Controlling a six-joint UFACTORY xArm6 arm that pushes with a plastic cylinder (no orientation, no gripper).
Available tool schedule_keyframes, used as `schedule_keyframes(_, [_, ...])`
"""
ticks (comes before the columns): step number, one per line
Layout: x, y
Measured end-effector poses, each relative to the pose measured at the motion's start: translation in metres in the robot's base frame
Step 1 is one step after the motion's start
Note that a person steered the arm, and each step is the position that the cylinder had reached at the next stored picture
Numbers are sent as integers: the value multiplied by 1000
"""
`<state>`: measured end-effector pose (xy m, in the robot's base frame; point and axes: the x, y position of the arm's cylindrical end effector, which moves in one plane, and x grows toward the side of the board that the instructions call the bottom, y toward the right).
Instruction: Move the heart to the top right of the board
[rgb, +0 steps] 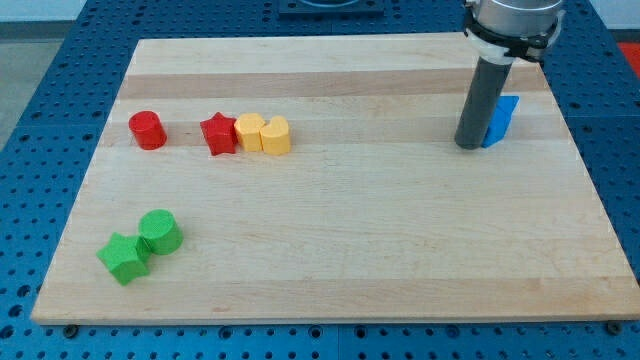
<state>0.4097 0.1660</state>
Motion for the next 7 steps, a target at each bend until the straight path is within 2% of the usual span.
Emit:
schedule_keyframes(2, [25, -22])
schedule_keyframes(5, [37, -167])
schedule_keyframes(7, [33, -233])
